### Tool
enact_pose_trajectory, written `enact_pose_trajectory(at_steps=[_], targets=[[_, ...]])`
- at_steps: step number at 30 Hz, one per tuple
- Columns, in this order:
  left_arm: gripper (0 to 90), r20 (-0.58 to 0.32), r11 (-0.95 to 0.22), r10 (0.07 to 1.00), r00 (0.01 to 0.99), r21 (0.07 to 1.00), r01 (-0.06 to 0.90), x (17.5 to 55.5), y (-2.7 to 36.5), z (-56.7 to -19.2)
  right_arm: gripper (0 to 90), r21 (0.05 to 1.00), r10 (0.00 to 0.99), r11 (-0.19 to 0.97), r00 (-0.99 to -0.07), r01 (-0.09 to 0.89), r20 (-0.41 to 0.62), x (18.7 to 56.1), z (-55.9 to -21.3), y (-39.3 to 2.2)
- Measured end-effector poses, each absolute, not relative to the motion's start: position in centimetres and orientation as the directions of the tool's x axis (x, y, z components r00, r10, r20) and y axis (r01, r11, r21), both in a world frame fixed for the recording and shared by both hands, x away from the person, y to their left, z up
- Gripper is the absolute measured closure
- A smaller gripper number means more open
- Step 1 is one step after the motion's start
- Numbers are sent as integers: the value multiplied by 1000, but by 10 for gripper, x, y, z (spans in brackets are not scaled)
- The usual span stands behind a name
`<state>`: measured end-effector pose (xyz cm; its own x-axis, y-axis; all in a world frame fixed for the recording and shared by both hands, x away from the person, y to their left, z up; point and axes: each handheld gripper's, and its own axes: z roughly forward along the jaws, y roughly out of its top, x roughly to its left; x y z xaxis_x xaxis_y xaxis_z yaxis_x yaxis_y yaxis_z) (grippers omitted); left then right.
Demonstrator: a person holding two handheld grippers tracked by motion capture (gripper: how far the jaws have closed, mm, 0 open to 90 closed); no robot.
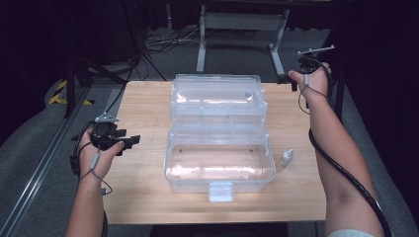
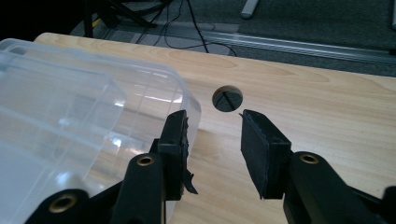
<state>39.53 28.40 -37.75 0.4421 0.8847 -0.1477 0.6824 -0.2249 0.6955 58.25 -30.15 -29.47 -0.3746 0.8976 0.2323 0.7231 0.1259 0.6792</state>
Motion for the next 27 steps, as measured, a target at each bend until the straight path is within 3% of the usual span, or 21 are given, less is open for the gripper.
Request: enact_pose_trajectory(at_steps=[27], targets=[[369,-151,-248,866,476,697,673,405,272,-377,533,704,853,265,-501,659,148,498,-279,-322]])
